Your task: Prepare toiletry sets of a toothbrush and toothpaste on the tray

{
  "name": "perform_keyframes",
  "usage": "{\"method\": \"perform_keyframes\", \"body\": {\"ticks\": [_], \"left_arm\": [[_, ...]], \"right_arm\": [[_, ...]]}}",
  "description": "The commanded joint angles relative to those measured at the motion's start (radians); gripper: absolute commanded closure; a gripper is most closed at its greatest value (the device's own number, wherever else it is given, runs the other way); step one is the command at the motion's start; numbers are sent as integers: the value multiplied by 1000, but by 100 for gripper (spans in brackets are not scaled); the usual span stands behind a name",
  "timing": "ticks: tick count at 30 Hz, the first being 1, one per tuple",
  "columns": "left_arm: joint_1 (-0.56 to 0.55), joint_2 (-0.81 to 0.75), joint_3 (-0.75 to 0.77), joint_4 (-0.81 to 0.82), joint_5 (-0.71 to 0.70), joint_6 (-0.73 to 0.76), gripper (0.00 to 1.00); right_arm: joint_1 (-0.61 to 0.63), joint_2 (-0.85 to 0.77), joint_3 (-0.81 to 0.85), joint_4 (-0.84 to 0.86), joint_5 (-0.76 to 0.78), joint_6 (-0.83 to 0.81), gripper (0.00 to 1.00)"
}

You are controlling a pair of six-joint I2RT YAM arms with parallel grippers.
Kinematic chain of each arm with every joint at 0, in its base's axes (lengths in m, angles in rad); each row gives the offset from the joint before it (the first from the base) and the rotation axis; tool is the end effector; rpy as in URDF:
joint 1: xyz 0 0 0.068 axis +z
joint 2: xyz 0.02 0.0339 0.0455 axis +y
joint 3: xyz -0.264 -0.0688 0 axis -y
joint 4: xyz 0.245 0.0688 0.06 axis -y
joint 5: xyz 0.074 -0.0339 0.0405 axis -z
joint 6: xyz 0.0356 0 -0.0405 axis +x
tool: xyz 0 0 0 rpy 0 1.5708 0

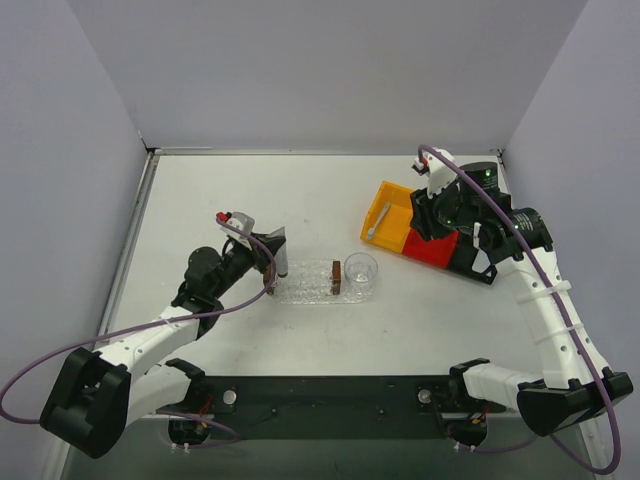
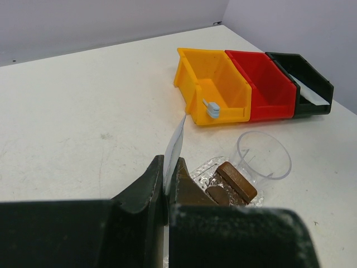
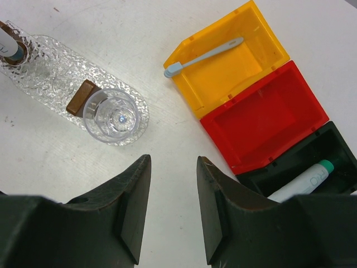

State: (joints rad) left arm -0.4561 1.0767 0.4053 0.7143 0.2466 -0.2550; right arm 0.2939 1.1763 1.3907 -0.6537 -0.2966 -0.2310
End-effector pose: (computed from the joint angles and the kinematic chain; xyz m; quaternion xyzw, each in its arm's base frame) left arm 0.2048 -0.1102 0.2451 0.1573 0.6741 -0.3292 0.6422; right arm 0.2295 0.0803 0.4220 -0.2931 0.7858 0.1413 0.5260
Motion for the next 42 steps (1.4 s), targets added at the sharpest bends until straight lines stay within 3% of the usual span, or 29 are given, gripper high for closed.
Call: {"method": "perform_keyframes", "body": {"ticks": [1, 42], "left_arm": [[8, -3, 1, 105, 23, -12, 100], [8, 66, -26, 160, 56, -3, 100]], "right_arm": [[-6, -7, -4, 17, -10, 10, 66], [-9, -29, -42, 28, -4, 2, 66]]}}
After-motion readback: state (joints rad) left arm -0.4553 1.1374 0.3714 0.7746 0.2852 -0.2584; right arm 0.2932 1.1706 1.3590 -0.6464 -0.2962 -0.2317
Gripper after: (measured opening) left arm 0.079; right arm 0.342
